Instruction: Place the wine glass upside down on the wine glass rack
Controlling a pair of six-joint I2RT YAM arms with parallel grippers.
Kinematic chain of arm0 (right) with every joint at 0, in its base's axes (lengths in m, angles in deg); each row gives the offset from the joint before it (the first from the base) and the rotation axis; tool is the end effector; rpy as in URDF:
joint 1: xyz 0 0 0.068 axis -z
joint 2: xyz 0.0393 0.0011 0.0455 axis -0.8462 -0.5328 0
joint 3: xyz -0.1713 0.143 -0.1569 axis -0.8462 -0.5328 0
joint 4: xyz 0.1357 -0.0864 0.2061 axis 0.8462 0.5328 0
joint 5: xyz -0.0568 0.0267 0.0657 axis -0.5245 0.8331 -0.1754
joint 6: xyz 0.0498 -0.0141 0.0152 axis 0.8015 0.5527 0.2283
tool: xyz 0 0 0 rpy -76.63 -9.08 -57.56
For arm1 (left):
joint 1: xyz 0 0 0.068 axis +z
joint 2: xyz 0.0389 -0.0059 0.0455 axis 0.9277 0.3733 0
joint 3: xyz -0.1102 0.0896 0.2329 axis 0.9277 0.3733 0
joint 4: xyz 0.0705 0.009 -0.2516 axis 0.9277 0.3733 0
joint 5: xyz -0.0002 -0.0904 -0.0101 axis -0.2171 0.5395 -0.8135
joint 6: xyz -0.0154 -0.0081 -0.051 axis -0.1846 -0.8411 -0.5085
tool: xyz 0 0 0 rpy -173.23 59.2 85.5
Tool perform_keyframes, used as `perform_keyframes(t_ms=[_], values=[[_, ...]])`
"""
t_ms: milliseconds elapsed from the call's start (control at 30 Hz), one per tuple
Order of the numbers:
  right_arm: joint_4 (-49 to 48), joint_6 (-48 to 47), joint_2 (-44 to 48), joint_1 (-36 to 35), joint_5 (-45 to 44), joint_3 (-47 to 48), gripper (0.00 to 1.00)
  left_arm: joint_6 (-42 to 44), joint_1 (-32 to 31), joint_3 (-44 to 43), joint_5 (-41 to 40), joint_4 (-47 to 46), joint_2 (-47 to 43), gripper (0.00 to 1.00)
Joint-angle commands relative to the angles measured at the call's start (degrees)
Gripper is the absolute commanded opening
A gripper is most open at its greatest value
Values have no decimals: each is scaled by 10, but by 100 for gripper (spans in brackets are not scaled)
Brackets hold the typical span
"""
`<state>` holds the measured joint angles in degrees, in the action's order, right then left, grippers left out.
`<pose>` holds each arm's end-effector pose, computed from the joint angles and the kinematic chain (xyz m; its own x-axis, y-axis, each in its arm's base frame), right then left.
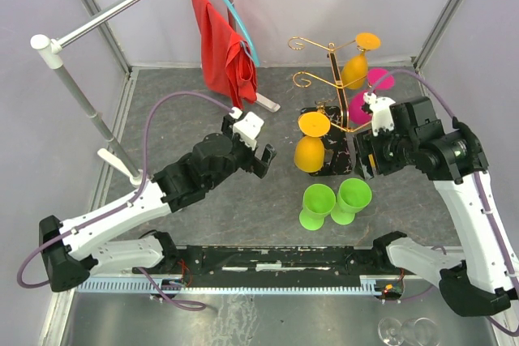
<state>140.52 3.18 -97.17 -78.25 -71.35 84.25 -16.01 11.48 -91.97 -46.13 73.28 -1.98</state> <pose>0.1337 0.0534 0.4243 -0.7790 -0.2121 -0.5901 -0.3425 0.9322 0.1171 0.1418 -0.1963 0.3495 -0.1515 0.2024 -0.9675 0.6390 0.7668 0.0603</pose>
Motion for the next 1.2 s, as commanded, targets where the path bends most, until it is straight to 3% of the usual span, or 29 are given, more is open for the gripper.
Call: perform_keyframes(t_ms=[0,433,1167], values=[[-33,12,28,-1,36,-36,75,-24,1,-27,-12,-11,5,100],[-107,66,45,-75,-15,-138,71,-27,1,-37,-22,-12,22,100],[-157,124,42,-144,-66,-232,54,-32,1,-23,-46,-5,0,99]])
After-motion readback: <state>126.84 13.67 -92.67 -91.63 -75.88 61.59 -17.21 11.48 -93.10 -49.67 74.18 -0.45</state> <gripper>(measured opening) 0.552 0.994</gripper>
